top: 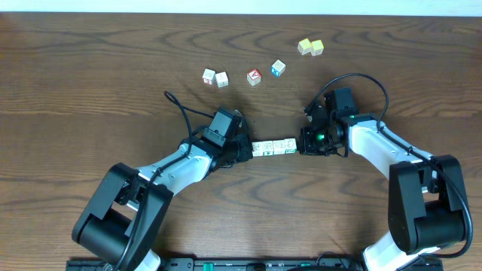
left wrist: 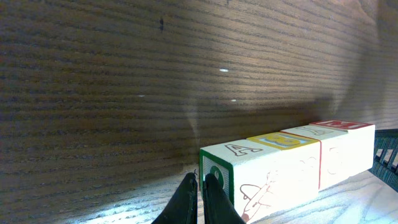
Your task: Lift 4 blocks
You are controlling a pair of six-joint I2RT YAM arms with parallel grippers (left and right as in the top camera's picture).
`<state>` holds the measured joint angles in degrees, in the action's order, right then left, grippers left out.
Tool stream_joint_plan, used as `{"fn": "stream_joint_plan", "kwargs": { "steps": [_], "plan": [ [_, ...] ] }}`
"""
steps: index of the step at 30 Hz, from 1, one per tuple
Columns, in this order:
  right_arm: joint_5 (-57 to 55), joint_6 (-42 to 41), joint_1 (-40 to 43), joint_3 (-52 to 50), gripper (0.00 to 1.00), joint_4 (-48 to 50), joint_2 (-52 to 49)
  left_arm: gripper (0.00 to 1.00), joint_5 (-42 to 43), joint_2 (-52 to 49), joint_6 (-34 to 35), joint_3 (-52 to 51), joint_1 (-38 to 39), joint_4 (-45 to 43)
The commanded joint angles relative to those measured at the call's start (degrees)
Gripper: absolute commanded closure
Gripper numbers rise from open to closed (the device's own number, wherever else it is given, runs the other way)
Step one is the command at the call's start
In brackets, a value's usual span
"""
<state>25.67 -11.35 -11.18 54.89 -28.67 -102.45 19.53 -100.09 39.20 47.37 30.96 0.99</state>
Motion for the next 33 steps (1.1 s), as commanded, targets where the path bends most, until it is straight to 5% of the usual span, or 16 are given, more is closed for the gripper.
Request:
{"fn": "stream_joint_plan", "kwargs": {
  "steps": [1, 33],
  "plan": [
    [2.91, -0.2, -1.29, -0.26, 0.99, 0.11, 1.53, 0.93, 2.34, 0.24, -0.11, -0.26, 0.42, -0.7],
    [3.28, -0.17, -1.29, -0.24, 0.99, -0.26, 3.04, 0.93, 2.54, 1.79, -0.09, -0.26, 0.42, -0.63]
  ]
}}
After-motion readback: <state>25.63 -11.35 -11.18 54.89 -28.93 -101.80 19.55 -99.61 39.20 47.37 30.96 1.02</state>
